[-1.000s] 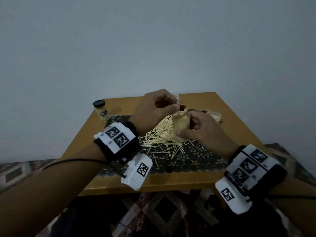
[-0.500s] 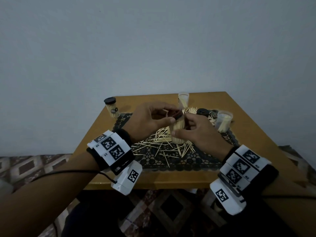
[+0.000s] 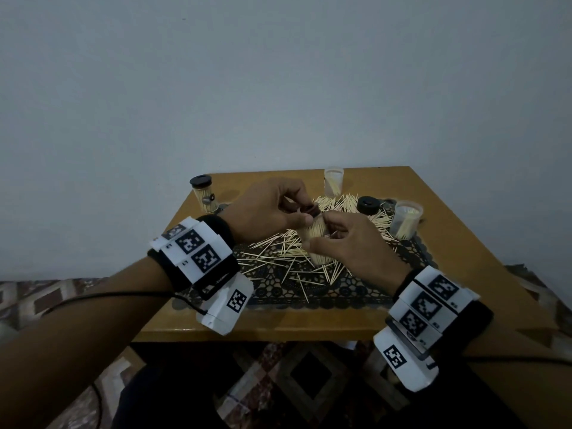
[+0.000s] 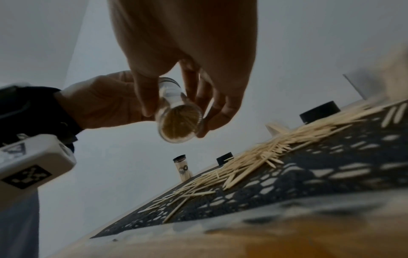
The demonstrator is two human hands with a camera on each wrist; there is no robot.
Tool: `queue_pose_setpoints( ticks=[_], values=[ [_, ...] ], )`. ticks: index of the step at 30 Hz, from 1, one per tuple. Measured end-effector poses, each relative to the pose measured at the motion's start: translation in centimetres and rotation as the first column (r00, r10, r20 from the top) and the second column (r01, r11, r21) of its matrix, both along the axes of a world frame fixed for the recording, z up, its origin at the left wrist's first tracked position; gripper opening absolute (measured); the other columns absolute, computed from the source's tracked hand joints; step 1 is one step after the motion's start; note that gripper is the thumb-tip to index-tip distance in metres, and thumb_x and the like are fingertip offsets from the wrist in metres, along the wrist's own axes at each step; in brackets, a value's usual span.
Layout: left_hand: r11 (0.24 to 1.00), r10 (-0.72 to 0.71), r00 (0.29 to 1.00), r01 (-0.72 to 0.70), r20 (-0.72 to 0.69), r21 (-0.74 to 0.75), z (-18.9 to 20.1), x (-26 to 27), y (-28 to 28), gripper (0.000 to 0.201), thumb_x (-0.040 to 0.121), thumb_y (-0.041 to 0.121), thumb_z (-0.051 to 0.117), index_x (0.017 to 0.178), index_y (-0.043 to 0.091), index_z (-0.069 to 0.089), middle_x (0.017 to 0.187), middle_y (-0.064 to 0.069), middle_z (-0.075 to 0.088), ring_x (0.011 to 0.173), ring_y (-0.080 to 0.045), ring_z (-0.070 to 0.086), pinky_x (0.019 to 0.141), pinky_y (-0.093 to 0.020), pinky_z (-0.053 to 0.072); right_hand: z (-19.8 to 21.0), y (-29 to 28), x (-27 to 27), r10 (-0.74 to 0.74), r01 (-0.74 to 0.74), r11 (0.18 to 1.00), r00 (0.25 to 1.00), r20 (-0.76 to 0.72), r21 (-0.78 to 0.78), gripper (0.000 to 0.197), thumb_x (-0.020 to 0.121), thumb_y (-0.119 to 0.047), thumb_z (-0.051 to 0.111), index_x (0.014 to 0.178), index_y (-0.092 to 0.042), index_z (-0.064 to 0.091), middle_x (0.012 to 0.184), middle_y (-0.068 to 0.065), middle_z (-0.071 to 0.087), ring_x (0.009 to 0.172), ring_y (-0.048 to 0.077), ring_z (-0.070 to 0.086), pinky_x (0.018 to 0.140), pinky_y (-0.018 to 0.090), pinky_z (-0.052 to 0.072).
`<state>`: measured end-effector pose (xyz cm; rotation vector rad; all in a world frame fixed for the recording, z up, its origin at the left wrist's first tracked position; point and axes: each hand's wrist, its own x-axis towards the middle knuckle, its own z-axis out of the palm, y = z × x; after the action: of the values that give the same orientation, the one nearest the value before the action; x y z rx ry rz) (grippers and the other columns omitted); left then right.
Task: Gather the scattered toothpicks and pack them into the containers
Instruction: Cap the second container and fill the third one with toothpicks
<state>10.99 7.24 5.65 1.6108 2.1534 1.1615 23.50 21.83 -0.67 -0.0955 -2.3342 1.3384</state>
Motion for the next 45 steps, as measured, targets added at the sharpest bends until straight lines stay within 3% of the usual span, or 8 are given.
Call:
queue_pose_setpoints(
  ticks=[7, 14, 21, 26, 32, 36, 41, 45],
  values=[
    [0.997, -0.079, 0.994, 0.079, 0.073, 0.004, 0.7, -1.1, -1.7, 0.02, 0.081, -0.005, 0.066, 0.098, -0.004, 0.055, 0.095, -0.018, 0.068, 0.086, -0.026, 0.066, 0.079, -0.037, 0.056, 1.1, 0.6, 0.3, 0.312, -0.228, 0.747, 0.95, 0.025, -0.625, 0.043, 0.082, -0.02, 0.068, 0.12, -0.001, 0.061, 0.118, 0.023, 0.066, 0.108, 0.036, 0.064, 0.089, 0.044, 0.054],
    [0.997, -0.055, 0.988, 0.046, 0.146, 0.059, 0.4, -1.3, -2.3, 0.02, 0.085, 0.003, 0.067, 0.099, -0.007, 0.056, 0.1, -0.023, 0.068, 0.091, -0.038, 0.066, 0.082, -0.051, 0.055, 1.5, 0.3, -0.4, 0.255, -0.215, 0.853, 0.967, 0.021, -0.476, 0.037, 0.077, -0.019, 0.07, 0.113, -0.01, 0.067, 0.105, 0.012, 0.073, 0.094, 0.023, 0.07, 0.078, 0.029, 0.056],
    [0.988, 0.027, 0.987, -0.05, -0.159, -0.145, -0.4, -2.2, -2.3, 0.045, 0.08, 0.07, 0.051, 0.116, 0.045, 0.062, 0.099, 0.013, 0.07, 0.092, -0.011, 0.067, 0.084, -0.049, 0.053, 1.1, 0.1, -0.3, 0.175, -0.165, 0.962, 0.984, 0.026, -0.216, 0.029, 0.085, -0.013, 0.071, 0.115, -0.011, 0.067, 0.101, 0.006, 0.074, 0.091, 0.019, 0.072, 0.085, 0.036, 0.058],
    [0.994, -0.087, 0.996, 0.087, 0.005, -0.068, 0.1, -1.6, -2.6, 0.047, 0.082, 0.033, 0.07, 0.127, 0.03, 0.057, 0.113, 0.002, 0.07, 0.101, -0.013, 0.067, 0.092, -0.041, 0.053, 1.5, 0.4, -0.5, 0.189, -0.18, 0.963, 0.982, 0.027, -0.2, 0.034, 0.083, -0.015, 0.073, 0.116, -0.012, 0.067, 0.103, 0.004, 0.074, 0.094, 0.019, 0.071, 0.086, 0.035, 0.056],
    [0.984, 0.041, 0.991, -0.062, -0.128, -0.167, -0.1, -2.1, -2.4, 0.05, 0.079, 0.068, 0.056, 0.12, 0.041, 0.062, 0.106, 0.016, 0.069, 0.091, -0.004, 0.066, 0.084, -0.037, 0.053, 1.2, 0.0, -0.7, 0.166, -0.161, 0.977, 0.986, 0.021, -0.14, 0.033, 0.082, -0.021, 0.075, 0.114, -0.016, 0.068, 0.104, 0.001, 0.073, 0.097, 0.017, 0.069, 0.092, 0.046, 0.054],
    [0.983, -0.132, 0.991, 0.135, 0.03, -0.121, 0.3, -2.2, -3.1, 0.052, 0.087, 0.016, 0.068, 0.135, 0.028, 0.05, 0.124, 0.003, 0.064, 0.107, -0.014, 0.064, 0.092, -0.031, 0.051, 1.3, 0.2, -0.5, 0.187, -0.179, 0.966, 0.982, 0.027, -0.185, 0.034, 0.081, -0.02, 0.074, 0.113, -0.013, 0.068, 0.103, 0.005, 0.074, 0.094, 0.021, 0.071, 0.09, 0.048, 0.055],
    [0.984, 0.021, 0.996, -0.036, -0.084, -0.174, -0.5, -1.9, -2.8, 0.038, 0.091, 0.051, 0.055, 0.119, 0.027, 0.064, 0.093, 0.011, 0.072, 0.081, -0.007, 0.068, 0.074, -0.034, 0.055, 1.1, -0.1, -0.8, 0.16, -0.156, 0.983, 0.987, 0.036, -0.1, 0.028, 0.081, -0.021, 0.075, 0.109, -0.02, 0.07, 0.101, -0.003, 0.074, 0.095, 0.013, 0.069, 0.094, 0.044, 0.053],
    [0.997, 0.012, 0.987, -0.001, 0.161, -0.072, -1.2, -1.0, -3.1, 0.049, 0.09, 0.032, 0.063, 0.134, 0.014, 0.052, 0.111, 0.007, 0.066, 0.097, -0.003, 0.064, 0.082, -0.021, 0.051, 1.4, -0.4, -1.1, 0.186, -0.181, 0.969, 0.982, 0.015, -0.171, 0.04, 0.078, -0.027, 0.074, 0.114, -0.013, 0.067, 0.102, 0.004, 0.074, 0.094, 0.017, 0.071, 0.089, 0.041, 0.056]
  ],
)
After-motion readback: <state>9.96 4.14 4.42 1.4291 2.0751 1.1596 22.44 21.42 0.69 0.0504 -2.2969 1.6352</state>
